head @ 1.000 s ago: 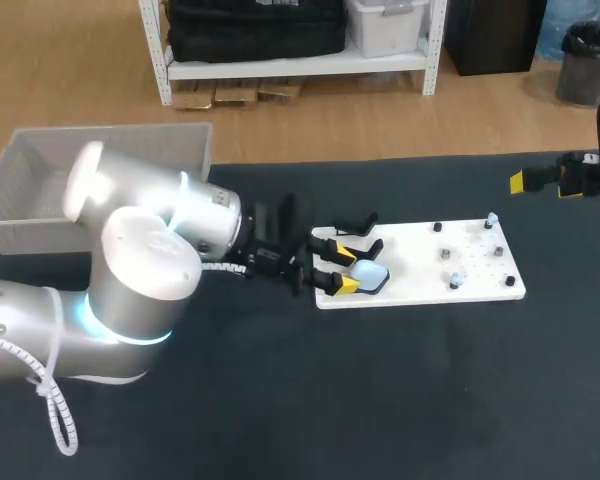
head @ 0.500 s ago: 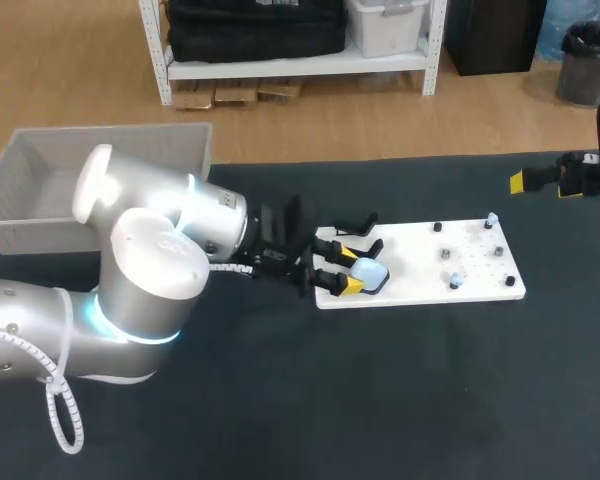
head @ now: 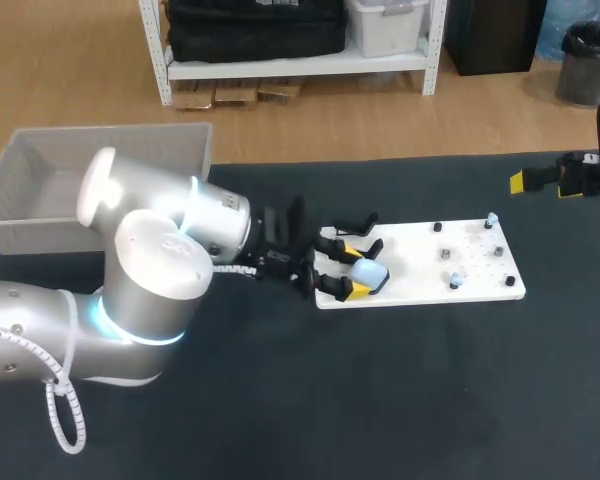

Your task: Pick up each earbud case from the left stands, insert the matching earbuds, close the lid, and place the case in the box.

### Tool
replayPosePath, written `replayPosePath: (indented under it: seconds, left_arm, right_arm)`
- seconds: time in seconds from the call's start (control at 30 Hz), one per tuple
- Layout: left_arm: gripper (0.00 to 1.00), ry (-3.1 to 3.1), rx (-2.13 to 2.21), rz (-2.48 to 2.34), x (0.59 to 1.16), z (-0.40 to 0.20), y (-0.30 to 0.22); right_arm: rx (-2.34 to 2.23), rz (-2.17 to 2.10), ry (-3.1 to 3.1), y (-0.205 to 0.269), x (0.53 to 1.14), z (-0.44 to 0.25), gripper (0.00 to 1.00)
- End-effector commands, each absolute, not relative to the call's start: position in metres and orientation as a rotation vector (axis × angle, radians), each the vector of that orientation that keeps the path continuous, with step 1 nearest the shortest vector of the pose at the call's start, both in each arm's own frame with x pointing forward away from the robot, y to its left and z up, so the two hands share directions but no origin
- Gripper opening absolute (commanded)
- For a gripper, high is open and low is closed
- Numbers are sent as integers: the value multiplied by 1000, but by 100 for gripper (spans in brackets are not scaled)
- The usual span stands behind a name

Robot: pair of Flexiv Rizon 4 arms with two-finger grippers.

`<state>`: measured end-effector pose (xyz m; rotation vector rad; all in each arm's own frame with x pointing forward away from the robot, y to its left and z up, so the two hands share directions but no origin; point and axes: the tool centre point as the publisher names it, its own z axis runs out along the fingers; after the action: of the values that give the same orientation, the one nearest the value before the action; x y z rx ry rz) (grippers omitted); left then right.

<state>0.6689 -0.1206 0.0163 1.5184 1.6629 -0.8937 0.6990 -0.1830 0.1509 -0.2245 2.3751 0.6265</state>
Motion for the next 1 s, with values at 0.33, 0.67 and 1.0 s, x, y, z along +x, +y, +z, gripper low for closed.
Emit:
replayPosePath:
  seconds: [0.33, 0.67, 1.0]
  left_arm:
    - [61, 1654, 1493, -935, 670, 14, -121]
    - [58, 1625, 1487, -975, 669, 18, -119]
    - [55, 1620, 1488, -987, 667, 16, -119]
  right_arm:
    - [-228, 631, 2374, -184, 700, 150, 100]
    - [-228, 631, 2374, -184, 700, 150, 100]
    - [-228, 631, 2374, -184, 700, 150, 100]
